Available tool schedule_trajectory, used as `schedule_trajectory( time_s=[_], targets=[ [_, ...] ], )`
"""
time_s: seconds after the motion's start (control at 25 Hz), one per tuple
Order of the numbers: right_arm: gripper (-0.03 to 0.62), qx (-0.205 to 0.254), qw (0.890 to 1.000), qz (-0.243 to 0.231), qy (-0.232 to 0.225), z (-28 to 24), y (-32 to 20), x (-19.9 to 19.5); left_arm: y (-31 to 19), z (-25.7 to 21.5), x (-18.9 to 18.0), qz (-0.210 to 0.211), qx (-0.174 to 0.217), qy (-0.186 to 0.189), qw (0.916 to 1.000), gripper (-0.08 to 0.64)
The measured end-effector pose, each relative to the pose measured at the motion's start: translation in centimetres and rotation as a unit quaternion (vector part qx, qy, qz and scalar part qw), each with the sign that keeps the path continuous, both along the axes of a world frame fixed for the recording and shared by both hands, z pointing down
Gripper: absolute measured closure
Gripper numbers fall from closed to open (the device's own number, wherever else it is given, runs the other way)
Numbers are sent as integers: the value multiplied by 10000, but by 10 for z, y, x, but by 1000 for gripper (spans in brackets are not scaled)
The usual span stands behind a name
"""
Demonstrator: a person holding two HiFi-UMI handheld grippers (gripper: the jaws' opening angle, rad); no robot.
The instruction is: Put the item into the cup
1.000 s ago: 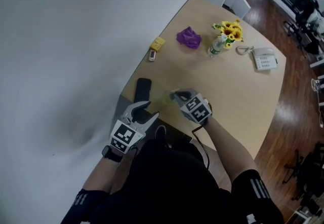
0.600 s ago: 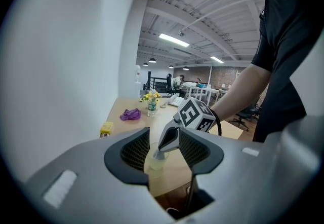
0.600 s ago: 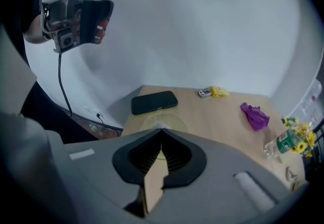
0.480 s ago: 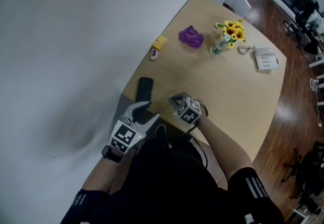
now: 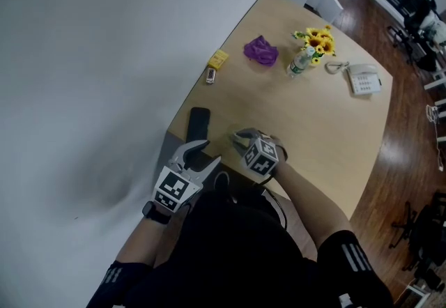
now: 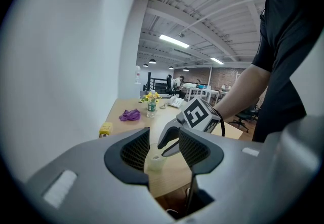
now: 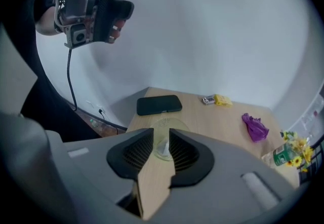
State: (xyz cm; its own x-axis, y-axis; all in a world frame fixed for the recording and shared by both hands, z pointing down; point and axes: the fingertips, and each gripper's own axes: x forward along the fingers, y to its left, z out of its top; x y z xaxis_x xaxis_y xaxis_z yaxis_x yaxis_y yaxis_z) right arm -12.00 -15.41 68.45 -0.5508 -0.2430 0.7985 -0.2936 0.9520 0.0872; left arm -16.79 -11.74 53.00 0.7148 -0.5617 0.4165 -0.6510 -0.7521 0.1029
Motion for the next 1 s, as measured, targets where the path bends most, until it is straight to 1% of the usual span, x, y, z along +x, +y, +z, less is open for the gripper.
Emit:
schedule_trajectory(
  time_s=[0.08, 0.2, 0.28, 0.4, 0.48, 0.52, 0.68, 0.8, 0.92, 1.0],
  targets=[
    [483, 67, 9997, 87, -200, -13, 1, -2, -1, -1, 0, 8, 14, 16, 10000, 385],
    [483, 125, 9963, 444, -727, -49, 3, 2, 2, -7, 4, 94, 57, 86, 9999, 385],
    [483, 197, 9906, 748, -1126, -78, 6, 9, 4, -13, 10, 230, 94, 145, 9996, 385],
    [485, 334, 9777, 1234, -1665, -116, 13, 25, 6, -19, 20, 547, 173, 225, 9981, 385],
    [489, 425, 9655, 1621, -1992, -140, 21, 41, 9, -25, 26, 791, 254, 255, 9962, 385],
    [507, 449, 9578, 1833, -2167, -152, 27, 50, 11, -27, 29, 902, 290, 263, 9952, 385],
    [580, 490, 9198, 2756, -2749, -190, 59, 96, 27, -36, 41, 1241, 361, 289, 9912, 385],
    [584, 550, 8951, 3296, -2953, -202, 88, 128, 41, -42, 51, 1369, 394, 365, 9891, 385],
    [584, 642, 8765, 3685, -3029, -206, 121, 154, 59, -46, 65, 1439, 391, 445, 9878, 385],
    [584, 742, 8629, 3893, -3137, -210, 144, 172, 76, -47, 78, 1532, 418, 415, 9864, 385]
  ],
)
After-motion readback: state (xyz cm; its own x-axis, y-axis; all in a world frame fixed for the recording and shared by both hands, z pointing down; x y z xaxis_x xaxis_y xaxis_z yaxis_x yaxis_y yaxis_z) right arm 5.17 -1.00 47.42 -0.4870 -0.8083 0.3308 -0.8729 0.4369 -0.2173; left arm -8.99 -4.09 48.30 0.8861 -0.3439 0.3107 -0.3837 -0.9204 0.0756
